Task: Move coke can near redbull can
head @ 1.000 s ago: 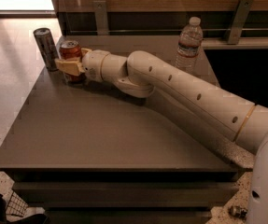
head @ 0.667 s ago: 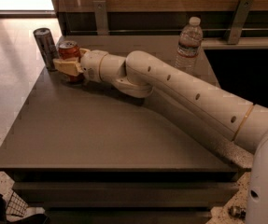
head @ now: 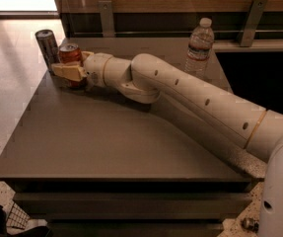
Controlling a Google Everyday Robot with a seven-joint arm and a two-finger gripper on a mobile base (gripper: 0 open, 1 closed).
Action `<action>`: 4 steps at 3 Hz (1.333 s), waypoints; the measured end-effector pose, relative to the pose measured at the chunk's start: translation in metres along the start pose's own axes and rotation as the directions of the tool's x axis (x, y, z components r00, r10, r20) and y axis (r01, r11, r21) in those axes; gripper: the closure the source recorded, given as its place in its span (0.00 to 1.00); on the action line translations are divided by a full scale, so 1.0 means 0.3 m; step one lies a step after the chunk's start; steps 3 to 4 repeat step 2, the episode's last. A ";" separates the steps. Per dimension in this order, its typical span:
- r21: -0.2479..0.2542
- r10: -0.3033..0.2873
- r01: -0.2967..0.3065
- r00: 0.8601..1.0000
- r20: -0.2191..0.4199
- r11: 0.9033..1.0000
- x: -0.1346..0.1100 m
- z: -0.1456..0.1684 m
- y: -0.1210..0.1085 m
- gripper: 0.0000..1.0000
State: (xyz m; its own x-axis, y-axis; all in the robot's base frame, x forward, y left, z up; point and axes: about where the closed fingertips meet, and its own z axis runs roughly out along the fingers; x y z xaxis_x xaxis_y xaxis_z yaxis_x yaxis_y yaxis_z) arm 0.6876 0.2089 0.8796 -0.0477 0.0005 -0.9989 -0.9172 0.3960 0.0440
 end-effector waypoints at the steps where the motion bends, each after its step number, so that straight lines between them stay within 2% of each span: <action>1: -0.004 0.000 0.000 1.000 0.000 1.000 -0.001 0.006 0.007 0.00; 4: -0.004 0.000 0.000 1.000 0.001 1.000 -0.002 0.006 0.007 0.00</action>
Offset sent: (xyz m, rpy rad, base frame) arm -0.0009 0.0020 0.0004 0.0005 -0.0002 0.0032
